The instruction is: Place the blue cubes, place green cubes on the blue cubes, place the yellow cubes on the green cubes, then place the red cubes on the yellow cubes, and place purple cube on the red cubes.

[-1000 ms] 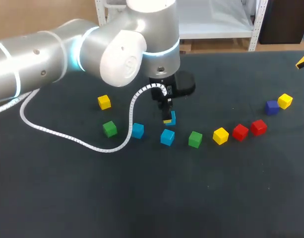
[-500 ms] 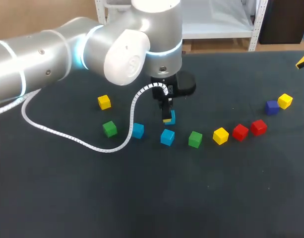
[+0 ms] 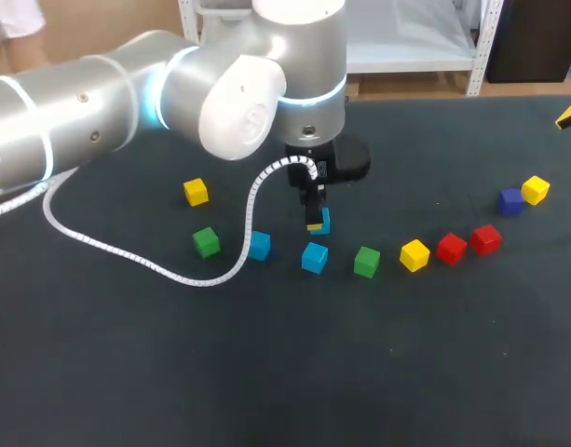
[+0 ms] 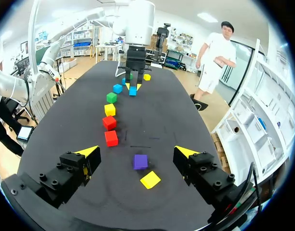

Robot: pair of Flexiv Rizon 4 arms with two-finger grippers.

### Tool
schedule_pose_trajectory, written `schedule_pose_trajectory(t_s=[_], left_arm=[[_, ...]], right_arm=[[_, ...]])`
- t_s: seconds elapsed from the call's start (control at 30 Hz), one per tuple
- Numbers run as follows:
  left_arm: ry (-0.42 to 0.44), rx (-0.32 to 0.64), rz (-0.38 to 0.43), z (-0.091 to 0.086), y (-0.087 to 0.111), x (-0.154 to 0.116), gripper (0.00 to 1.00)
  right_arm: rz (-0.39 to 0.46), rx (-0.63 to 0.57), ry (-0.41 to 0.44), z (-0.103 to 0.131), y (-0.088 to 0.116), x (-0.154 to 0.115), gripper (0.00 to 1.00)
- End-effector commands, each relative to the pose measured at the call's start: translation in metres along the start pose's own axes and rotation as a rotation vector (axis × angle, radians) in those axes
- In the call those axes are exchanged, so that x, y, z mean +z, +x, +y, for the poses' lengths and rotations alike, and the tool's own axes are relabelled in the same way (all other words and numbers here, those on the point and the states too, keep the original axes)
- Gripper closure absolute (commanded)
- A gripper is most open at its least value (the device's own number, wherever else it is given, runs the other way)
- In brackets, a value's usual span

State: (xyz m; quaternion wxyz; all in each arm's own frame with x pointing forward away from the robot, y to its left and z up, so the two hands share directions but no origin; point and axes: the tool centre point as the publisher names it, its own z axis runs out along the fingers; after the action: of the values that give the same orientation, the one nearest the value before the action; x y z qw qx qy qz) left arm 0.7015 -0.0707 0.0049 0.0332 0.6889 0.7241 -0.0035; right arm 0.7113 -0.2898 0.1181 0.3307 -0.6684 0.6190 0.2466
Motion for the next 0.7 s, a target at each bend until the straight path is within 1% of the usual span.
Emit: schedule_pose_trajectory(t_s=[0.03,0.13,0.2,0.53,0.6,0.63,0.7], left_arm=[[0.003,0.001,0.006,0.0032,-0.0021,-0.0001,0.84],[0.005,0.003,0.006,0.0034,-0.0021,-0.0001,0.83],[0.007,0.003,0.006,0.0035,-0.0021,0.0,0.79],[0.009,0.003,0.009,0.0039,-0.0014,0.0006,0.74],[0.01,0.002,0.009,0.0039,-0.0011,0.0006,0.71],[0.01,0.002,0.01,0.004,-0.0011,0.0007,0.68],[0.01,0.002,0.01,0.0041,-0.0009,0.0007,0.67]], right_arm=[[0.001,-0.001,0.004,0.0018,-0.0006,-0.0001,0.0],[0.001,-0.001,0.004,0.0018,-0.0006,-0.0001,0.0],[0.001,-0.001,0.004,0.0018,-0.0006,-0.0001,0.0],[0.001,-0.001,0.004,0.0018,-0.0006,-0.0001,0.0],[0.001,-0.001,0.004,0.0018,-0.0006,-0.0001,0.0],[0.001,-0.001,0.004,0.0018,-0.0006,-0.0001,0.0],[0.001,-0.001,0.004,0.0018,-0.0006,-0.0001,0.0]])
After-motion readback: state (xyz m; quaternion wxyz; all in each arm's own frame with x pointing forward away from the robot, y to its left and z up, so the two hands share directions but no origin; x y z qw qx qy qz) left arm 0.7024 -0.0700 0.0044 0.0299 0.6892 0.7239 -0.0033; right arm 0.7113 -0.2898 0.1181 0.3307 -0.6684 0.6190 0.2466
